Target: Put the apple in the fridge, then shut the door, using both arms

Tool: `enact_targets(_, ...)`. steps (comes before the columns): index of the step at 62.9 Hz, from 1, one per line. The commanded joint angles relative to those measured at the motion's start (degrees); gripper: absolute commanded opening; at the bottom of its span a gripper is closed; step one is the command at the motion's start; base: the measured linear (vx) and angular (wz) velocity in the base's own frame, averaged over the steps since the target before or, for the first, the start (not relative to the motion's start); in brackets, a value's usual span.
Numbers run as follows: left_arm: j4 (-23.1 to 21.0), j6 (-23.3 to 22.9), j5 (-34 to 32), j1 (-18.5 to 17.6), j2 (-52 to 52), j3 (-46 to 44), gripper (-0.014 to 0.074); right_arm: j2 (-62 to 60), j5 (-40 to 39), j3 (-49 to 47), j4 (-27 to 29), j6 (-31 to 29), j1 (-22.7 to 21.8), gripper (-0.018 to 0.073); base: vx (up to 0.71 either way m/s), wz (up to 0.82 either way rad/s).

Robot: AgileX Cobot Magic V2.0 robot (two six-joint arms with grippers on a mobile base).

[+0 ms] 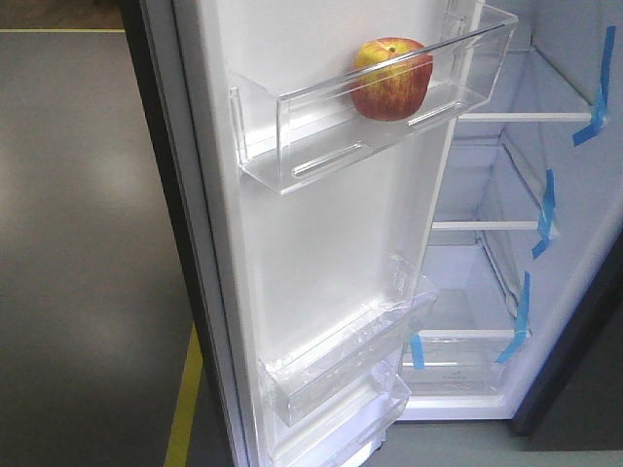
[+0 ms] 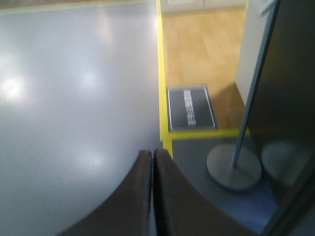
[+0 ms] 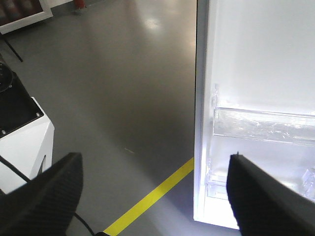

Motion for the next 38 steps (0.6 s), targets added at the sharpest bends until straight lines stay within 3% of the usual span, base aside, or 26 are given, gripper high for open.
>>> enact_targets(1,-0.21,-0.63,-3.25,-0.36,3.81,-1.79,-0.0006,0.88,-2.72,-1.22,1.84,-0.34,-0.01,0.0571,0.00,0.00)
enact_targets(18,-1.17,-0.83,-4.33,-0.36,14.72,-2.29,-0.0006,0.88,-2.72,-1.22,1.84,-0.34,-0.01,0.0571,0.00,0.00)
enact_targets(25,-2.93,1.10,-0.69,-0.36,19.99,-5.69,-0.0006,0.88,-2.72,-1.22,1.84,-0.34,-0.01,0.0571,0.00,0.00)
enact_targets(38,-14.66,12.16,5.75,-0.36,30.09,-14.00,-0.0006,0.88,-1.82,-1.22,1.84,-0.34,-0.01,0.0571,0.00,0.00)
